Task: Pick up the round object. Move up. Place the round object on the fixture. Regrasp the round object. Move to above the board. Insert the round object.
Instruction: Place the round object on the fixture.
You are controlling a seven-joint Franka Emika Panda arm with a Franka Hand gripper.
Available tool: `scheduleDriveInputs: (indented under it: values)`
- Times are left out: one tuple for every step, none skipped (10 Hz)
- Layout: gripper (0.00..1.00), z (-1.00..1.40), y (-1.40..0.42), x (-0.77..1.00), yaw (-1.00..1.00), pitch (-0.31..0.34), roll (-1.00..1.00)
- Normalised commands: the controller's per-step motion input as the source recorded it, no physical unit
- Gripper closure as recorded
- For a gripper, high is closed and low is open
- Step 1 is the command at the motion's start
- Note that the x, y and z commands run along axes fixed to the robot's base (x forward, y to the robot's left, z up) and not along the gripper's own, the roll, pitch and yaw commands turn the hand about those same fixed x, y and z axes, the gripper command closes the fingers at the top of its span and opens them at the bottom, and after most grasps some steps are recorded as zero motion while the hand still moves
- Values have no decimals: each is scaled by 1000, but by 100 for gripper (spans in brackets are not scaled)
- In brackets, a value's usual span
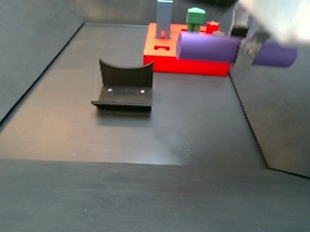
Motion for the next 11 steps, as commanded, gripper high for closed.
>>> scheduleDriveInputs:
  values:
    - [100,86,-915,1000,1000,48,23]
    - [100,75,-871,1000,1000,52,24]
    - [100,73,-809,1000,1000,56,24]
    - [100,61,-719,1000,1000,63,23]
    - [100,53,-654,1000,1000,69,23]
    - [100,47,-596,1000,1000,76,23]
    - [100,38,-515,1000,1000,86,23]
    - [100,35,-462,1000,1000,95,23]
    - [100,29,-406,1000,1000,106,23]
    - [100,27,-357,1000,1000,118,23]
    - [100,23,-291,1000,1000,138,25]
